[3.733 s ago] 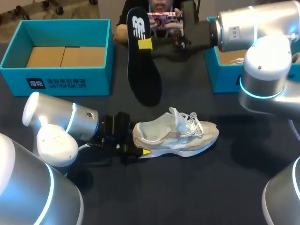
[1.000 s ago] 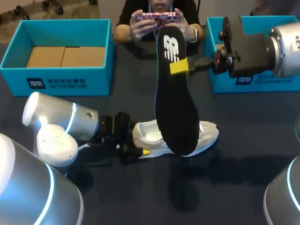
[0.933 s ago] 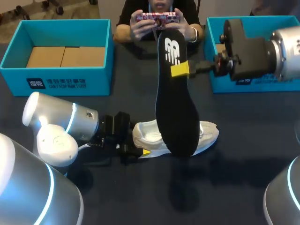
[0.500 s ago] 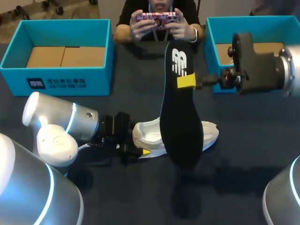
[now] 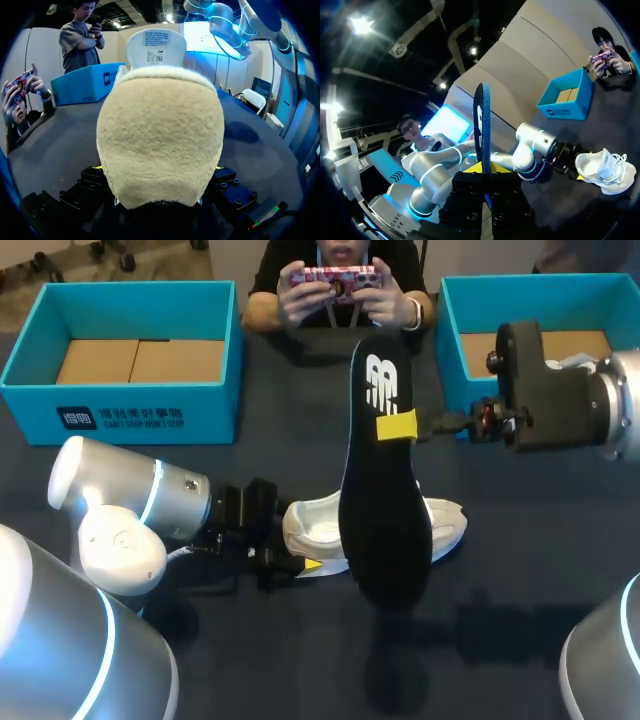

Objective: Take the shoe out of the shoebox, open the shoe tongue, remove and reinsert the insole, then place the shoe into the shoebox

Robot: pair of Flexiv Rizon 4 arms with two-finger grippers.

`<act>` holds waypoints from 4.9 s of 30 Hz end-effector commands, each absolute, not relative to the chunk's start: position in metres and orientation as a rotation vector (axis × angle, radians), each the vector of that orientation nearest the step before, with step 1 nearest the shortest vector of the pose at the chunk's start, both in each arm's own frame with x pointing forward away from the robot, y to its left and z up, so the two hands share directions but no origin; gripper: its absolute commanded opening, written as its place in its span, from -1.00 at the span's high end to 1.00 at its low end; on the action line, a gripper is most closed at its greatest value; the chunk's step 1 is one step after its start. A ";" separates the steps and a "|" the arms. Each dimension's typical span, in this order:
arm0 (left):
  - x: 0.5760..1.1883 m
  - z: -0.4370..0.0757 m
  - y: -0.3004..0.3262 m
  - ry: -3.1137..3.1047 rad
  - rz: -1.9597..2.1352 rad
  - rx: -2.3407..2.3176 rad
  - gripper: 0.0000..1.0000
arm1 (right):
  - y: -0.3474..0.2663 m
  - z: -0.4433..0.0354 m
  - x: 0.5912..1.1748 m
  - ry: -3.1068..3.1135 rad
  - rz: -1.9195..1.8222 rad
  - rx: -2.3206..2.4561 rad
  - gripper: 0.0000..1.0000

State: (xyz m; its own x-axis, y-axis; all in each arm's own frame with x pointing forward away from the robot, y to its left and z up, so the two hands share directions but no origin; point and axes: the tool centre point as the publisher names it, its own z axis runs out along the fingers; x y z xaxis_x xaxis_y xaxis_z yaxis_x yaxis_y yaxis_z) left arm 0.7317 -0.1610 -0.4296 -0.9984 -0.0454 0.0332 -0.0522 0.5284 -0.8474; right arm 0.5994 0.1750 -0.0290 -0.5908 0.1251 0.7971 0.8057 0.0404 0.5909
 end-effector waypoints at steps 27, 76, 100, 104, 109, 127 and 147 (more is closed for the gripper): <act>0.737 -0.420 -0.141 -2.821 1.318 0.093 -1.00 | 0.177 -0.031 0.597 -1.770 -1.601 -0.945 1.00; 0.745 -0.375 -0.115 -3.017 0.900 0.020 -1.00 | 0.177 -0.031 0.597 -1.770 -1.601 -0.945 1.00; 0.739 -0.340 -0.112 -3.108 0.341 0.003 -1.00 | 0.177 -0.031 0.597 -1.770 -1.601 -0.945 1.00; 0.734 -0.336 -0.114 -3.060 0.276 -0.051 -1.00 | 0.177 -0.031 0.597 -1.770 -1.601 -0.945 1.00; 0.735 -0.330 -0.116 -3.120 0.137 -0.059 -1.00 | 0.177 -0.031 0.597 -1.770 -1.601 -0.945 1.00; 0.739 -0.323 -0.121 -3.160 0.049 0.027 -1.00 | 0.177 -0.031 0.597 -1.770 -1.601 -0.945 1.00; 0.768 -0.314 -0.158 -3.178 0.124 0.064 -1.00 | 0.177 -0.031 0.597 -1.770 -1.601 -0.945 1.00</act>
State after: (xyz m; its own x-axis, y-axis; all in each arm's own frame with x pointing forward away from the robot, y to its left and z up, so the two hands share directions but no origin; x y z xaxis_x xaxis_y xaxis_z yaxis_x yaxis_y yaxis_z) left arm 0.7659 -0.1485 -0.3105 -0.9983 -0.0420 -0.0412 -0.0381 0.9950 -0.0923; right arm 0.5983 0.1748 -0.0295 -0.5907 0.1258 0.7970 0.8057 0.0378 0.5912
